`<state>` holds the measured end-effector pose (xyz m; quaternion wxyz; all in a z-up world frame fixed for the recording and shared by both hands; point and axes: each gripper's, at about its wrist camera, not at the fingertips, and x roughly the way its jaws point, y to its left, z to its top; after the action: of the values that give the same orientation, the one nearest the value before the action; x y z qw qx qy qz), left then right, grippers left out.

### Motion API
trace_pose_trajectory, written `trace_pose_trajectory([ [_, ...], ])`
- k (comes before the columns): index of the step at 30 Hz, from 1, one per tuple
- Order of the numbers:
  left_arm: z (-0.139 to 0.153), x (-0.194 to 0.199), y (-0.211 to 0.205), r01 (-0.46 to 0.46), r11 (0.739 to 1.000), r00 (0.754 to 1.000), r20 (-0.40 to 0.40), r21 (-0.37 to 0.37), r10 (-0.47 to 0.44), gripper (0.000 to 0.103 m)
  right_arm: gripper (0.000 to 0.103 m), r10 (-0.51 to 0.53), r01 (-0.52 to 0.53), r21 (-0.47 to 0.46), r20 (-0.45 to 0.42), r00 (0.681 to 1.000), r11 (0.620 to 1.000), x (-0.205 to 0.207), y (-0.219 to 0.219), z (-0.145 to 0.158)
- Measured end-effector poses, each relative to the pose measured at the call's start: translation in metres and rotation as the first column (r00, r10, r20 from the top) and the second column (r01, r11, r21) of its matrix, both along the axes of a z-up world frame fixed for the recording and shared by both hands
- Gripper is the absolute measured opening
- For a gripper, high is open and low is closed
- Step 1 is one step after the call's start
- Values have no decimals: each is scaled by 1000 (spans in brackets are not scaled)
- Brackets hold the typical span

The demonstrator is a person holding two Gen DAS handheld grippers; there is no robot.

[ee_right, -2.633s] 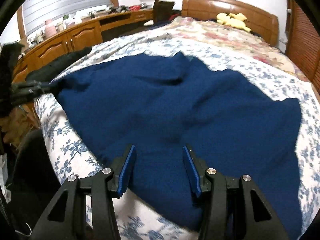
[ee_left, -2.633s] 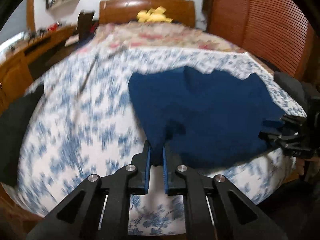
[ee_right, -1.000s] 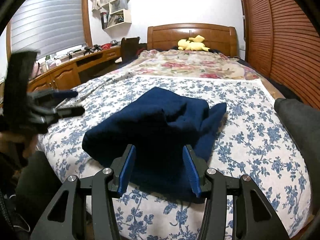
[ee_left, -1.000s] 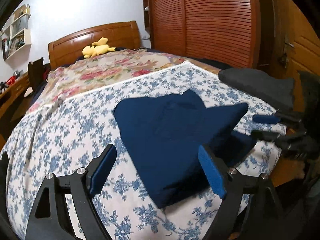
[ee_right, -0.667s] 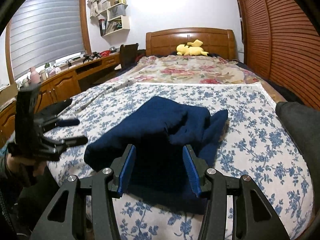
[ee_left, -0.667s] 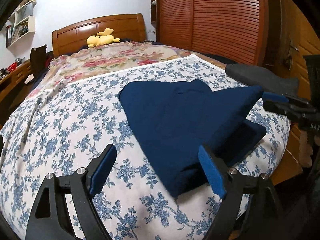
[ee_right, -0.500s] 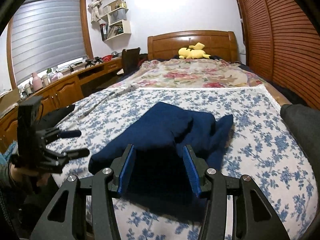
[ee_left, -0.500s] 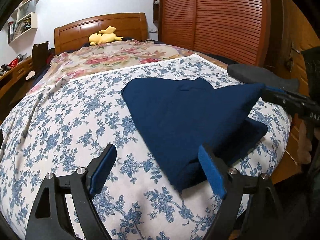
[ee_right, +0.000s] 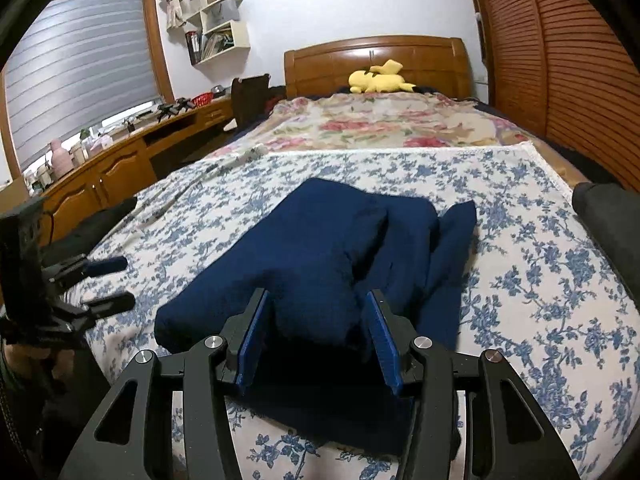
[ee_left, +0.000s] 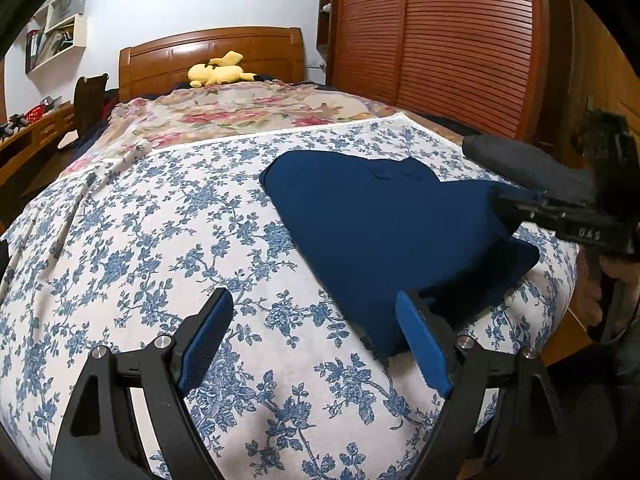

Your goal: Fold large clothes

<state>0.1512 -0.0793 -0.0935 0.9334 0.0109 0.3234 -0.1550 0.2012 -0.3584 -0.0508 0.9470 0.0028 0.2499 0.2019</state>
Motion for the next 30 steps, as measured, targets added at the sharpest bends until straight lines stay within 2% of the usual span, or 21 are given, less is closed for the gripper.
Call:
trace_pose_trajectory([
  [2,1,-1,3,-3,1000,1000,2,-5,3,84,49,13,-13,-10,1,1000,1000,0,4,-2],
  [3,1,-1,4,-5,1000,1000,4,-8,5,84,35,17,-17,-19,3,1000,1000,0,7,-3],
  [5,3,-4,8,-12,1000,1000,11,-20,12,84,19,31,-31,-39,-7,999,999,2,13,-5],
  [6,4,-5,10,-12,1000,1000,13,-26,12,84,16,30,-30,-52,-3,1000,998,2,15,-7],
  [9,8,-9,17,-15,999,1000,18,-37,15,84,12,30,-25,-101,46,998,995,-6,19,0],
  [12,11,-11,23,-18,999,1000,20,-44,19,84,11,35,-19,-141,108,994,990,-15,20,21],
  [17,13,-14,30,-22,998,1000,18,-65,23,84,11,-17,58,-217,184,983,974,-32,8,46],
  [20,14,-17,28,-5,997,1000,25,-75,7,84,12,-94,117,-192,124,988,974,-31,-18,29],
  [22,14,-20,27,7,997,1000,31,-74,-4,84,17,-144,149,-178,41,989,973,-25,-34,10],
  [25,15,-22,26,19,997,999,32,-80,-17,84,24,-178,176,-194,6,984,965,-27,-45,0],
  [27,17,-24,26,24,997,999,37,-78,-21,84,41,-204,204,-219,25,979,954,-32,-43,7],
  [30,18,-25,27,23,996,999,40,-85,-20,84,47,-240,251,-223,76,968,942,-44,-42,30],
])
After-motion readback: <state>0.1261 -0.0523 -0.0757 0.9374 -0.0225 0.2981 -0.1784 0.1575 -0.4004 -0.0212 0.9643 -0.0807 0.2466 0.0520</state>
